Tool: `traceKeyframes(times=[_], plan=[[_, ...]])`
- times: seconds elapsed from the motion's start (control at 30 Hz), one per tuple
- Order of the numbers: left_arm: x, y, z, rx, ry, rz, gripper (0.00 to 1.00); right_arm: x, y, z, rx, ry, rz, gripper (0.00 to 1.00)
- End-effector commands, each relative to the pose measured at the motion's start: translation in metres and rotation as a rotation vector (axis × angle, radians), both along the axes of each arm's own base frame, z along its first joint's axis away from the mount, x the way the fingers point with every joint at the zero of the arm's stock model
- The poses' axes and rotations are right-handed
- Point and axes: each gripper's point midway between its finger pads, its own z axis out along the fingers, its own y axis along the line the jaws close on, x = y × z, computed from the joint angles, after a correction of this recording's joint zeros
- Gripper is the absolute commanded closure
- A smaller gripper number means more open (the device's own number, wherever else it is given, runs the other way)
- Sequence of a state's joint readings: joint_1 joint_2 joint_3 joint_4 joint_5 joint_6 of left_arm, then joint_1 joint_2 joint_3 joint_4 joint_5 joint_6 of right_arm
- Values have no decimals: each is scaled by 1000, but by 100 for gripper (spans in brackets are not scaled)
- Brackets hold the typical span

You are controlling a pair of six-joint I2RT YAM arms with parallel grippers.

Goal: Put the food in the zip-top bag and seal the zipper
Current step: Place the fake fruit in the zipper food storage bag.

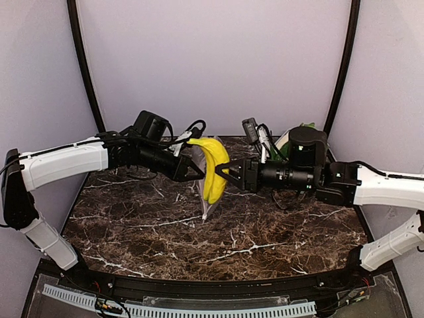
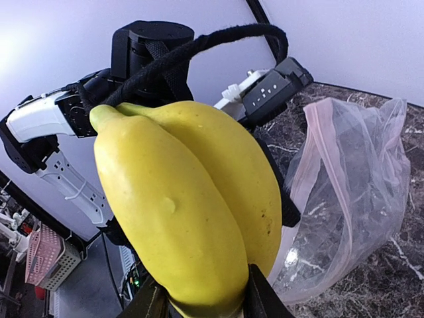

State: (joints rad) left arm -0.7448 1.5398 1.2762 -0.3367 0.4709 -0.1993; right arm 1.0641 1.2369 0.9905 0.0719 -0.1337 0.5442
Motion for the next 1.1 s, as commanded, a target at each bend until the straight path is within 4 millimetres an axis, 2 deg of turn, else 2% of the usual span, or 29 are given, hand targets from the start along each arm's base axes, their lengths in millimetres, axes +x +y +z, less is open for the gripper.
traceKeyframes(times=[0.0, 0.23, 0.47, 0.77, 1.07], plan=[[-11, -8, 9, -58, 54, -50, 99, 12, 3, 18, 25, -201, -93, 78], [-26, -17, 24, -150, 125, -124, 99, 20, 8, 6, -97, -388, -199, 79], [-26, -17, 26, -158, 137, -127, 99, 29, 3, -1, -207, -494, -292, 79], [-17, -10, 28, -181, 154, -105, 99, 37, -18, -33, -340, -481, -356, 79], [-14, -10, 23, -186, 177, -101, 99, 40, -25, -60, -443, -459, -364, 79]])
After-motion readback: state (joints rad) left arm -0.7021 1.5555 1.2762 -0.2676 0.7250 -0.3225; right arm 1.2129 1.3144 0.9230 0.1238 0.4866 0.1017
